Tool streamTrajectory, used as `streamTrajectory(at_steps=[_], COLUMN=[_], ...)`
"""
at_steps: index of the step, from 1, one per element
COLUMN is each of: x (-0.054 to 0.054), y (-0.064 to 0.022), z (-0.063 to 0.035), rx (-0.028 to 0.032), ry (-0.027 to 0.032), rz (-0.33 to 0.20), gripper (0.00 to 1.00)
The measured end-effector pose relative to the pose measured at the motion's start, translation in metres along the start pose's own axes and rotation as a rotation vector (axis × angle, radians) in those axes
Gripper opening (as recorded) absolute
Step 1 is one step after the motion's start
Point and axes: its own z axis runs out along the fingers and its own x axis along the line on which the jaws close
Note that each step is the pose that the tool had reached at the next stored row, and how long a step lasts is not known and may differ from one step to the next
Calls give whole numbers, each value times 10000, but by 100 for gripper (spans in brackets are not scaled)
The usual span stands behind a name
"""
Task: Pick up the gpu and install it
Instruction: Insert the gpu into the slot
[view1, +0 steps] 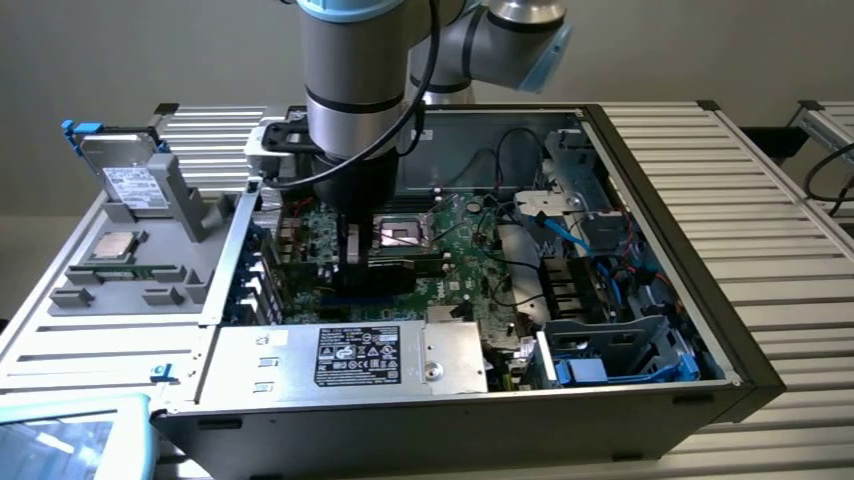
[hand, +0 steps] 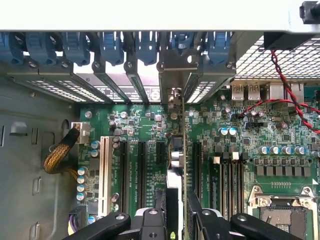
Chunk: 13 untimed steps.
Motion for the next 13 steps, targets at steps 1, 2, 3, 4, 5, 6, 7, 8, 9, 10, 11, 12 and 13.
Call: streamTrajectory(at_steps=[1, 2, 3, 4, 5, 6, 7, 8, 9, 10, 11, 12, 13], x=[0, 0, 0, 0, 0, 0, 0, 0, 0, 0, 0, 0, 0], y=[-1, -1, -1, -1, -1, -1, -1, -1, -1, -1, 0, 0, -1], z=[0, 0, 0, 0, 0, 0, 0, 0, 1, 1, 1, 1, 3], rx=[0, 0, 0, -1, -1, 0, -1, 0, 0, -1, -2, -2, -2], ry=[-2, -4, -4, -4, -5, -5, -4, -4, -6, -5, -4, -5, -5], rz=[21, 45, 49, 49, 50, 50, 50, 54, 61, 68, 69, 70, 70], gripper=[28, 28, 28, 28, 28, 28, 28, 28, 28, 28, 28, 28, 28])
